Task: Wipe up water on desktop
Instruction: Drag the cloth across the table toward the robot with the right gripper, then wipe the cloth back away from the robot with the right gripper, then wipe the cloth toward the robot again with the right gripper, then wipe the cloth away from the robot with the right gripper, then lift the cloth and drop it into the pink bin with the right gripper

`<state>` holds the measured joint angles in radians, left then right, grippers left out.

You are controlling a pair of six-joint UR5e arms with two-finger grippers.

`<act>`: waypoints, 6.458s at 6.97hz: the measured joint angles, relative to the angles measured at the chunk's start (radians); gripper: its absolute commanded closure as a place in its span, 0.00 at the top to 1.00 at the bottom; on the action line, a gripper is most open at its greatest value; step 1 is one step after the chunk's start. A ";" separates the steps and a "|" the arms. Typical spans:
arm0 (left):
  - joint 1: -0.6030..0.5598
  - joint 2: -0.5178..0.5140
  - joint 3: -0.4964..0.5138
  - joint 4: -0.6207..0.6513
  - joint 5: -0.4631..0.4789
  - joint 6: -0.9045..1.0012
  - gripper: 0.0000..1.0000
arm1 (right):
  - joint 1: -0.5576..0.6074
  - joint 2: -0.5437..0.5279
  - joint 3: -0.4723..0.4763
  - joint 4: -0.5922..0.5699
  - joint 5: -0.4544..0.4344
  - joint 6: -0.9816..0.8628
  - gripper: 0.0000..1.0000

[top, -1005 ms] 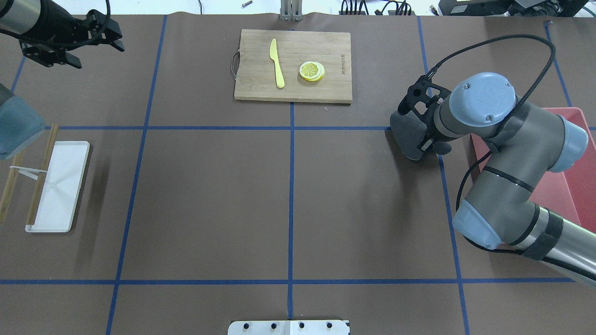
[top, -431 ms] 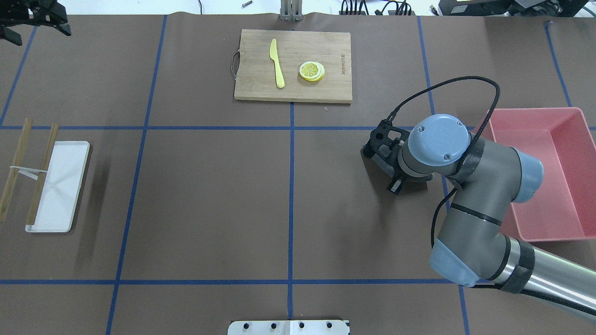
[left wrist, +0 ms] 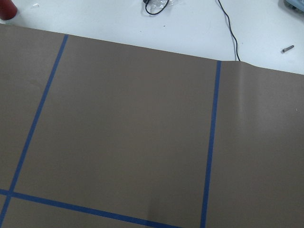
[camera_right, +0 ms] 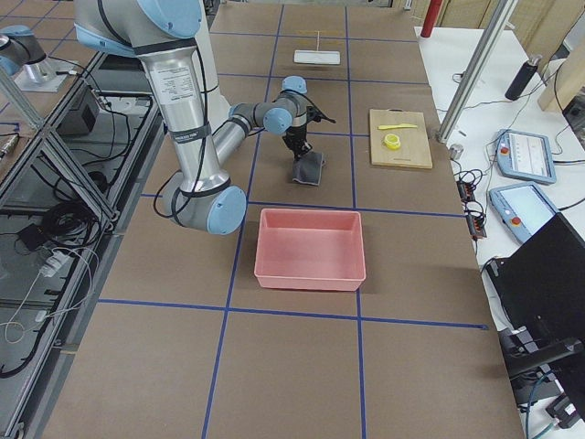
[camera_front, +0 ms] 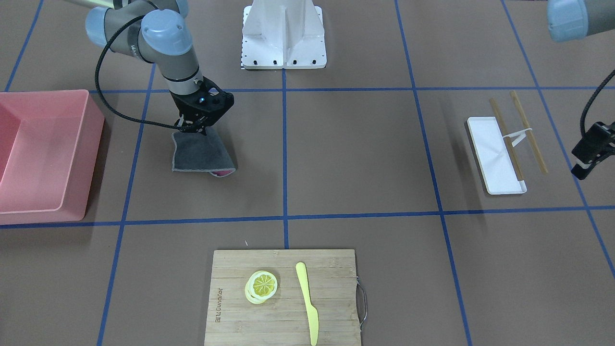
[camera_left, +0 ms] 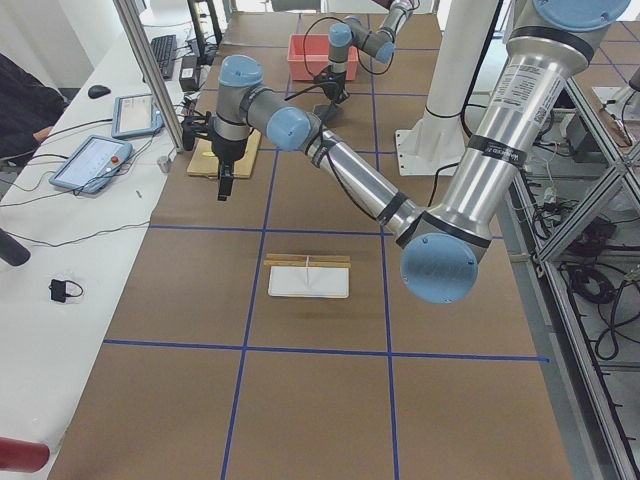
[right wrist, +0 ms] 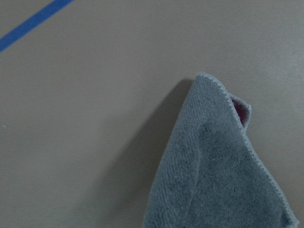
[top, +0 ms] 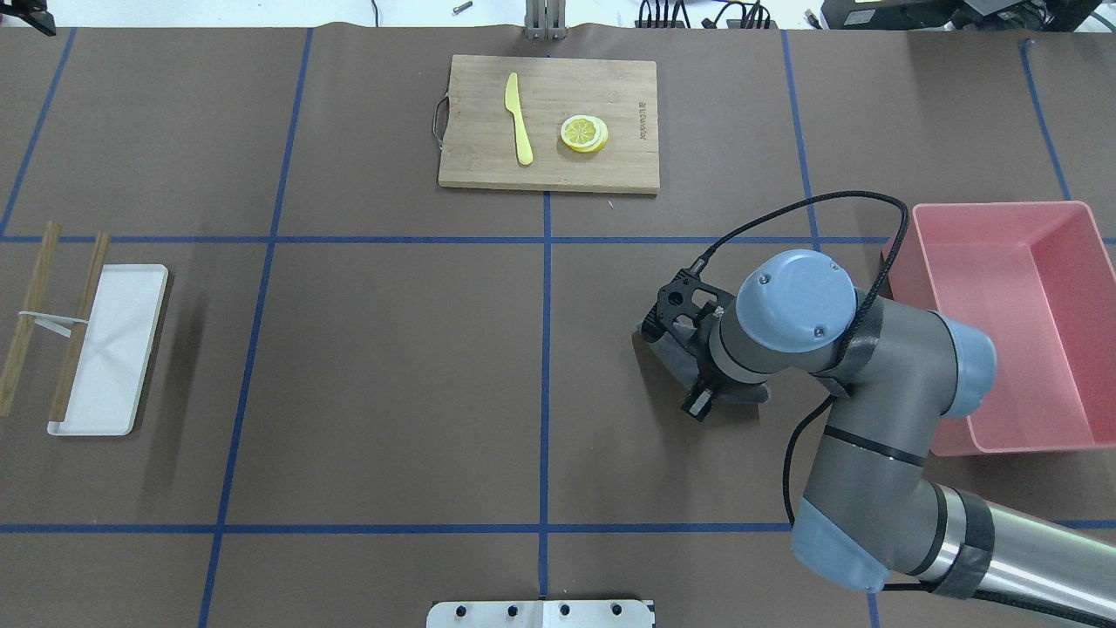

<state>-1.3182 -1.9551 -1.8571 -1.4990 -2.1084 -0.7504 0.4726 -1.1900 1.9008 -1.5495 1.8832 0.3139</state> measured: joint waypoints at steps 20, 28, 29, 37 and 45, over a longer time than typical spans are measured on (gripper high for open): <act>-0.027 -0.007 0.005 0.030 -0.001 0.068 0.99 | 0.373 0.044 -0.295 0.002 0.297 -0.153 0.00; -0.028 0.001 0.011 0.028 -0.001 0.072 0.99 | 0.108 -0.279 0.140 0.001 0.292 -0.029 0.00; -0.028 0.001 0.010 0.028 -0.001 0.071 0.99 | 0.107 -0.276 0.123 -0.001 0.285 -0.029 0.00; -0.026 -0.011 0.039 0.028 -0.002 0.068 0.99 | 0.275 0.066 -0.237 -0.091 0.163 -0.040 0.00; -0.026 -0.013 0.040 0.027 -0.004 0.069 0.99 | 0.546 0.097 -0.080 -0.095 0.178 -0.024 0.00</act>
<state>-1.3438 -1.9683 -1.8167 -1.4723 -2.1123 -0.6811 1.0189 -1.0933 1.8209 -1.6445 2.0610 0.2897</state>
